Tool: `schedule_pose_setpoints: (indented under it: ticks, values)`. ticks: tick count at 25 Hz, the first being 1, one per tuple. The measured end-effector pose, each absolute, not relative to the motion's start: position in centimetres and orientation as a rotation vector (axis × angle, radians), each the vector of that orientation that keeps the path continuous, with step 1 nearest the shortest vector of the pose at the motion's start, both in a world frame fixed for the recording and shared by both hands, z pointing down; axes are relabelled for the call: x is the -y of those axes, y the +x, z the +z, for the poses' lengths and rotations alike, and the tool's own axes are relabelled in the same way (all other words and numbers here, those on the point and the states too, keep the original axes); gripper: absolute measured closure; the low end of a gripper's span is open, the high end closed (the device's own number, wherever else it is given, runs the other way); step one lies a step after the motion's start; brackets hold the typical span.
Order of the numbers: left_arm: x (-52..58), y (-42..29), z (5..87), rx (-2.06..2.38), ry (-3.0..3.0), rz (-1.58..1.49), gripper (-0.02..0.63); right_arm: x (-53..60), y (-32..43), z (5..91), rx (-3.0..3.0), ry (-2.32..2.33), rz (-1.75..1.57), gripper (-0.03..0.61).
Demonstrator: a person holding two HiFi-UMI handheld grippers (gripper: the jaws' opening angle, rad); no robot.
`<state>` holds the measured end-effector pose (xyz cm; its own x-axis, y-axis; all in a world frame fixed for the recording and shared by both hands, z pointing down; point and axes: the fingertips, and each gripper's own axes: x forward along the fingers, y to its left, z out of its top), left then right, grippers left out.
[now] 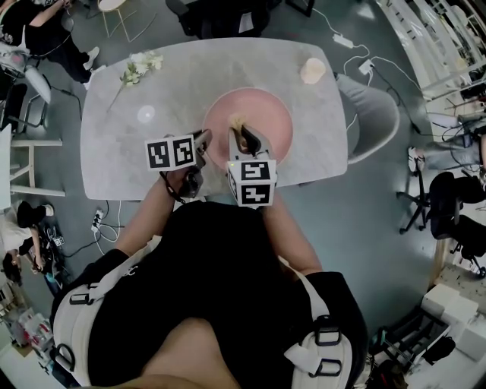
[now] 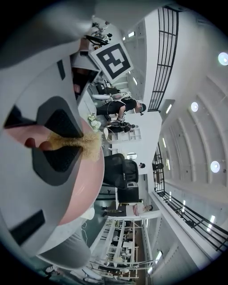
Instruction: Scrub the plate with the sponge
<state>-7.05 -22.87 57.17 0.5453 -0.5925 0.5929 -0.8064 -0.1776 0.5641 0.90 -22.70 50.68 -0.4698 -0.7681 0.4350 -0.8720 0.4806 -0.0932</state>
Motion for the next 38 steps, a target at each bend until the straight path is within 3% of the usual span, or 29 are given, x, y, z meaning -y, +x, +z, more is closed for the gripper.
schedule_pose_setpoints:
  ticks: [16,38]
  values:
    - [21.0,-3.0,55.1,1.052,1.989,0.347,0.584,23.0,-0.2,53.3,2.342,1.289,0.494,0.518]
    - [21.0,-5.5,53.8,1.095,2.093,0.399,0.571,27.9,1.3,52.8,2.266,1.325,0.444,0.517]
